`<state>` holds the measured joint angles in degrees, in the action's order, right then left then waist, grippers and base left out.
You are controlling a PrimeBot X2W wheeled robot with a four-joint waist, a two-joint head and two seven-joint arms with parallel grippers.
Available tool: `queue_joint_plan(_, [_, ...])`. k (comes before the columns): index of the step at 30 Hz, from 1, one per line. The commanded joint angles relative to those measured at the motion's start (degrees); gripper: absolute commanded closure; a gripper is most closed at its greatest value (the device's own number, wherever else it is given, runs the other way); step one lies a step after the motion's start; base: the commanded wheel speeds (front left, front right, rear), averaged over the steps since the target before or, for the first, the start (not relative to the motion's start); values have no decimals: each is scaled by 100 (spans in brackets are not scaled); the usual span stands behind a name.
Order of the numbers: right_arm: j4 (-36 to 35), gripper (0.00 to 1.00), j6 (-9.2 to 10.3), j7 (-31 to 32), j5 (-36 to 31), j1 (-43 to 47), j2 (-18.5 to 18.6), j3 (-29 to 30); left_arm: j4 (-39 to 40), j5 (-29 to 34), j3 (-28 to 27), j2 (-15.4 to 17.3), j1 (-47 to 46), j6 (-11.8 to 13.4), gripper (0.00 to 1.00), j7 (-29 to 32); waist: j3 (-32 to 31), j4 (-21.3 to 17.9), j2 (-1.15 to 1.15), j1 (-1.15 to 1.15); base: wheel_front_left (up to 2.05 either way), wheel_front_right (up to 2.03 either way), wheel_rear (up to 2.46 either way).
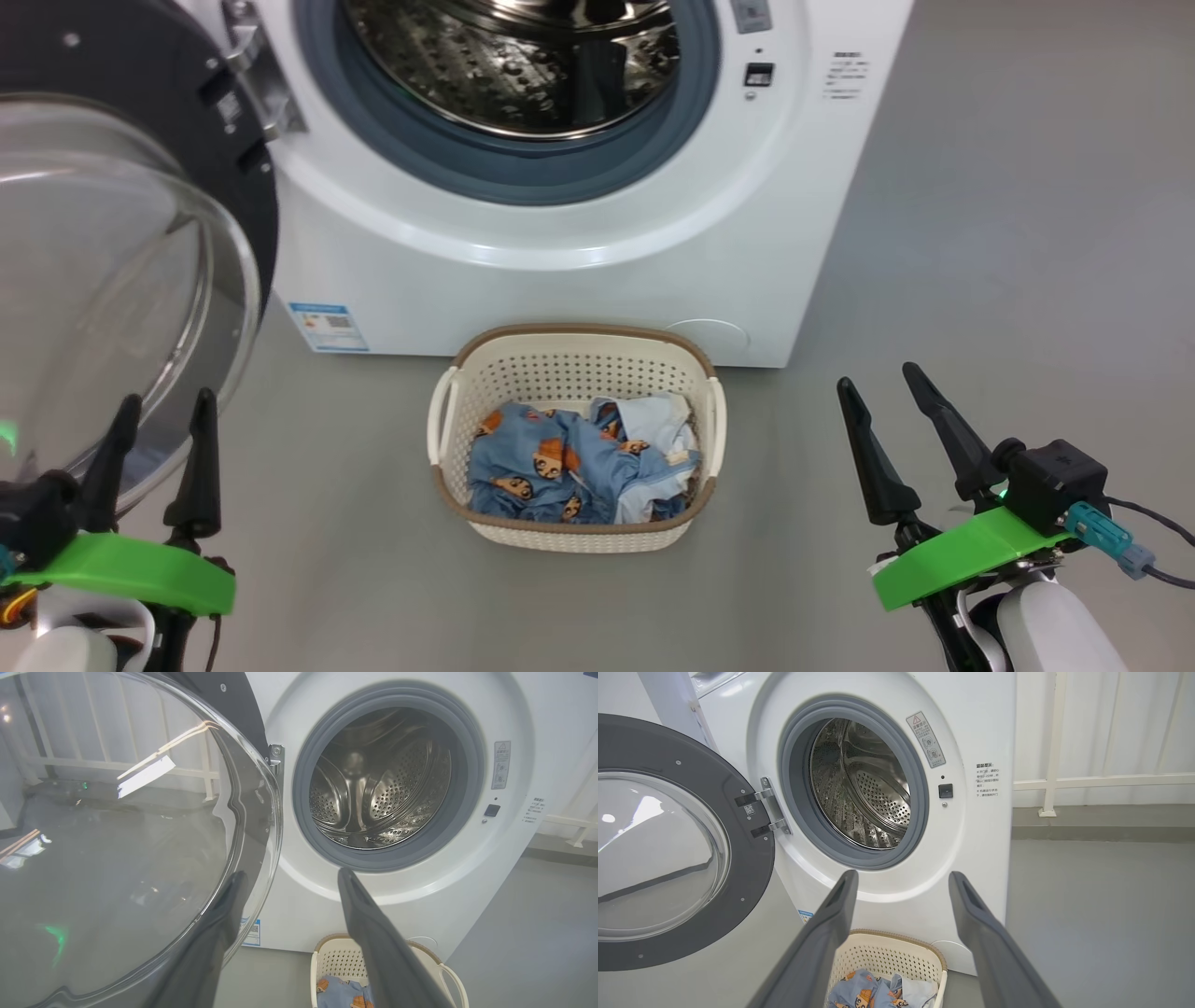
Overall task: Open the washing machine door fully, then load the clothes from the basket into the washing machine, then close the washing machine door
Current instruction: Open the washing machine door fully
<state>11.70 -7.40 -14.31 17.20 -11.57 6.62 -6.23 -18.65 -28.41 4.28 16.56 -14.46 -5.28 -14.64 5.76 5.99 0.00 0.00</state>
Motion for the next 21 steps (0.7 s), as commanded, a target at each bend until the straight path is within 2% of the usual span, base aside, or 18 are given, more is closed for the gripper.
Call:
queue_joint_plan(1, [-166,0,-9,-69,-52,-42,22,-137,171,66,-249,190,-65,33,0,-36,-23,-189,0,0,0,0,0])
queue_joint_plan(12, [-215,0,-9,-69,-63,-21,84,-152,486,106,-319,-118,259,24,0,-36,-45,-659,0,0,0,0,0])
queue_joint_plan(21, [-252,0,-9,-69,-78,-22,133,-131,641,167,-419,-307,427,0,0,-36,-57,-879,0,0,0,0,0])
